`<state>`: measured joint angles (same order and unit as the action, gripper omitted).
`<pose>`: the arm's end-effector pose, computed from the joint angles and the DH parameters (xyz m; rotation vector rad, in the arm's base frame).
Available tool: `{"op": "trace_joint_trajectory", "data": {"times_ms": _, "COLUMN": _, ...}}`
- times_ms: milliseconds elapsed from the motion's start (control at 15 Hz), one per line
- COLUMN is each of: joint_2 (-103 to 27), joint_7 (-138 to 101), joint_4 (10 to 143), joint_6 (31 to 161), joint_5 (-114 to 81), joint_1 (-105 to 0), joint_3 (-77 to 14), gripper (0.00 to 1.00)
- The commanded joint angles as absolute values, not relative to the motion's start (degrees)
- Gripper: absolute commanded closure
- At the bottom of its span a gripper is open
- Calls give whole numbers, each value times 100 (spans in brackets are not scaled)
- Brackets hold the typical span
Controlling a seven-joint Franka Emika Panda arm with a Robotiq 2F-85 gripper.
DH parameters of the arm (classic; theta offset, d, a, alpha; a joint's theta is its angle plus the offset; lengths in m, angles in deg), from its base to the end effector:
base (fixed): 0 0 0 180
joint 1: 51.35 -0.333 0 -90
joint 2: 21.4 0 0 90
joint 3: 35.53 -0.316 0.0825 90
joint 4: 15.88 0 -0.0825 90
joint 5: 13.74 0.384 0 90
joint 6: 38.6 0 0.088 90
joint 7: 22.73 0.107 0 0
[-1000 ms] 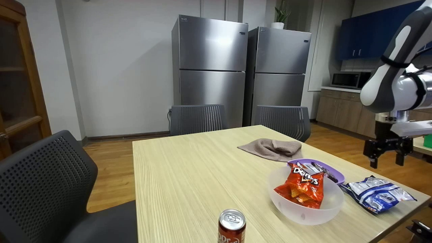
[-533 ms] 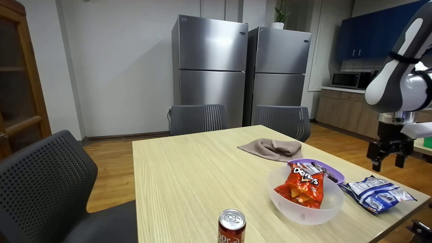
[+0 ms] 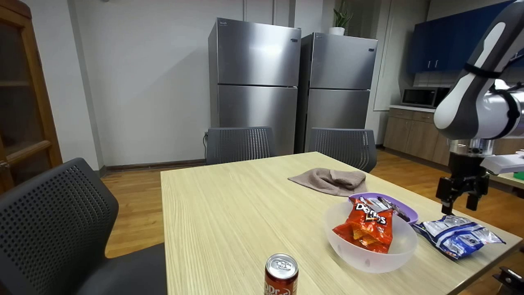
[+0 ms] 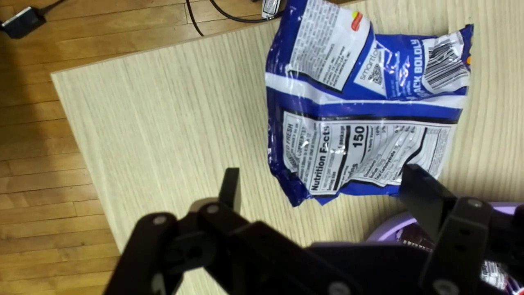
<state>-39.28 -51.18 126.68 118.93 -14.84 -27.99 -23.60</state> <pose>0.3768 -0.2732 0.1661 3.0996 -0.1444 -0.1168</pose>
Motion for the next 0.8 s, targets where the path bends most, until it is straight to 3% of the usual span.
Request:
{"op": "trace_joint_trajectory", "data": {"times_ms": 0, "joint_2": -3863, "joint_7": -5990, "joint_4": 12739, "joint_6": 11915, "joint_5": -809, "joint_1": -2210, "joint_3": -2870, "gripper": 0}}
{"op": "trace_joint_trajectory", "data": {"times_ms": 733, "joint_2": -4181, "joint_7": -6735, "joint_4": 12582, "joint_6": 11742, "joint_5": -178, "joint_1": -1792, "joint_3": -2961, "gripper": 0}}
